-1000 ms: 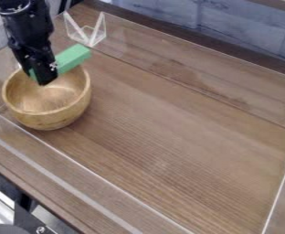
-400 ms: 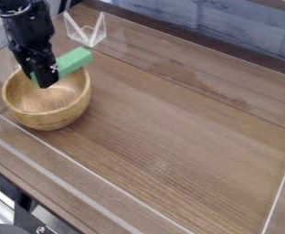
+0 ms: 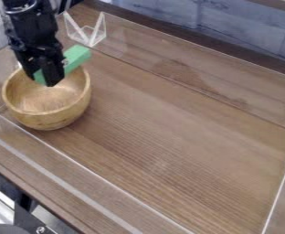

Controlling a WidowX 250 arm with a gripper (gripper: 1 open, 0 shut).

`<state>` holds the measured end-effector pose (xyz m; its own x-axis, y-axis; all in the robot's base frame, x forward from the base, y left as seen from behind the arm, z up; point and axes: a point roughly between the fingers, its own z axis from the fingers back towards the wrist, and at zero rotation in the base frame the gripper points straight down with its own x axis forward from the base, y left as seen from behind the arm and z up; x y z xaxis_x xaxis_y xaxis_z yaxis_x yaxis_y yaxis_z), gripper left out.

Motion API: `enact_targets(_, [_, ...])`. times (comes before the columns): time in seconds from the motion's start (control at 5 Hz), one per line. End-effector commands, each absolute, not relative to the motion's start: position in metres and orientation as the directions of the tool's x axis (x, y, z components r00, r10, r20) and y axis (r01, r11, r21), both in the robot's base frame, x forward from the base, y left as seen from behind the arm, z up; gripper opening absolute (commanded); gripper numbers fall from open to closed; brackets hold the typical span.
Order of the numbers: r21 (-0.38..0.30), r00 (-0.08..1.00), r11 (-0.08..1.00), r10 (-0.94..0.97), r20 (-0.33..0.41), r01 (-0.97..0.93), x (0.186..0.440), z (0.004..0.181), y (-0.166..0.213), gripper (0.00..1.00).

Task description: Put green object into wooden bowl

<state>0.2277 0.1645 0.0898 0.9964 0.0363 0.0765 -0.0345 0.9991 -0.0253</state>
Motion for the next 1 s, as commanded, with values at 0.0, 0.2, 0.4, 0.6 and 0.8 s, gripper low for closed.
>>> enact_targets(0.0, [0.013,0.989,0.996,0.082,0.123,-0.085,0.244,0.105,0.165,0.00])
enact_targets(0.2, [0.014,0.986,0.993,0.118,0.116,-0.120,0.255,0.098,0.163,0.00])
enact_targets(0.4, [0.012,0.992,0.998,0.068,0.105,-0.069,0.257,0.095,0.165,0.00])
enact_targets(0.6, [0.011,0.995,1.000,0.027,0.095,-0.028,0.258,0.092,0.169,0.00])
enact_targets(0.8, [0.007,0.996,1.000,-0.010,0.085,0.009,0.258,0.090,0.172,0.00])
